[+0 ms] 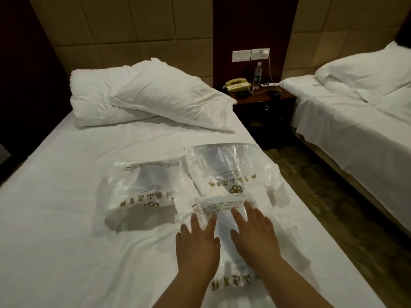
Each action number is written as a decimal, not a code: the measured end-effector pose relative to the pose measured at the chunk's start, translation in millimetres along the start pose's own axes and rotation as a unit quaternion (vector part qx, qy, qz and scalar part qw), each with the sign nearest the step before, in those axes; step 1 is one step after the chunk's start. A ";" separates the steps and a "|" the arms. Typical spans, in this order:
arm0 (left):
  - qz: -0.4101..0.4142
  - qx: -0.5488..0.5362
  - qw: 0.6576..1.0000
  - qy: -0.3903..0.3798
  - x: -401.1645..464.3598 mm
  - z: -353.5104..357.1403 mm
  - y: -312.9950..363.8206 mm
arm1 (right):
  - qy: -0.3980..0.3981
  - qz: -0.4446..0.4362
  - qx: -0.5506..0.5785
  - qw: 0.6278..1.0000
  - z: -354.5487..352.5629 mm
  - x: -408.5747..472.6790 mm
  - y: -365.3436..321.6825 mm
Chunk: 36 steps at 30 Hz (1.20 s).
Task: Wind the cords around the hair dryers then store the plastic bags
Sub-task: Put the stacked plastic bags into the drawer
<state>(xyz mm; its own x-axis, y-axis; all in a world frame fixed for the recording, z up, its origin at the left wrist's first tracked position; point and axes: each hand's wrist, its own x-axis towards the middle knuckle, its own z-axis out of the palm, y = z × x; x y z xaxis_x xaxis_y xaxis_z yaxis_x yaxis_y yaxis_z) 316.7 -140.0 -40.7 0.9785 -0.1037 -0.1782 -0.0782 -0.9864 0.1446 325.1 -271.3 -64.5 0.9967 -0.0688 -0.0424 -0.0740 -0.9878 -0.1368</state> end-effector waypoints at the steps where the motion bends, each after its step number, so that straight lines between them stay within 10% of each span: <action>1: -0.020 -0.012 1.000 -0.014 10.2 14.2 4.7 | -0.007 0.001 0.011 1.000 8.1 8.5 5.0; 14: -0.266 -0.287 0.918 -0.063 87.8 98.6 17.0 | -0.143 0.186 0.134 0.963 84.0 66.8 95.3; 22: -0.220 -0.491 0.842 -0.037 78.7 94.6 1.2 | -0.156 0.193 0.349 0.904 81.7 60.5 69.8; 28: -0.164 -0.602 0.777 -0.079 45.1 59.8 -27.8 | -0.172 0.167 0.665 0.707 67.6 21.9 16.6; 36: -0.130 -0.655 0.744 -0.039 -41.1 -46.4 -87.4 | -0.134 0.076 0.659 0.736 -51.4 -26.3 -62.0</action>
<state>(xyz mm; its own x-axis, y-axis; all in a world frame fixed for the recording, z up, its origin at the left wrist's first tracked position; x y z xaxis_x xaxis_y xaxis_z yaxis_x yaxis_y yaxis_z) 292.1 -43.6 -0.8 0.9102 0.0118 -0.4140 0.4141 -0.0104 0.9102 305.2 -215.4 -4.0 0.9446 0.0390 -0.3260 -0.3273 0.0333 -0.9443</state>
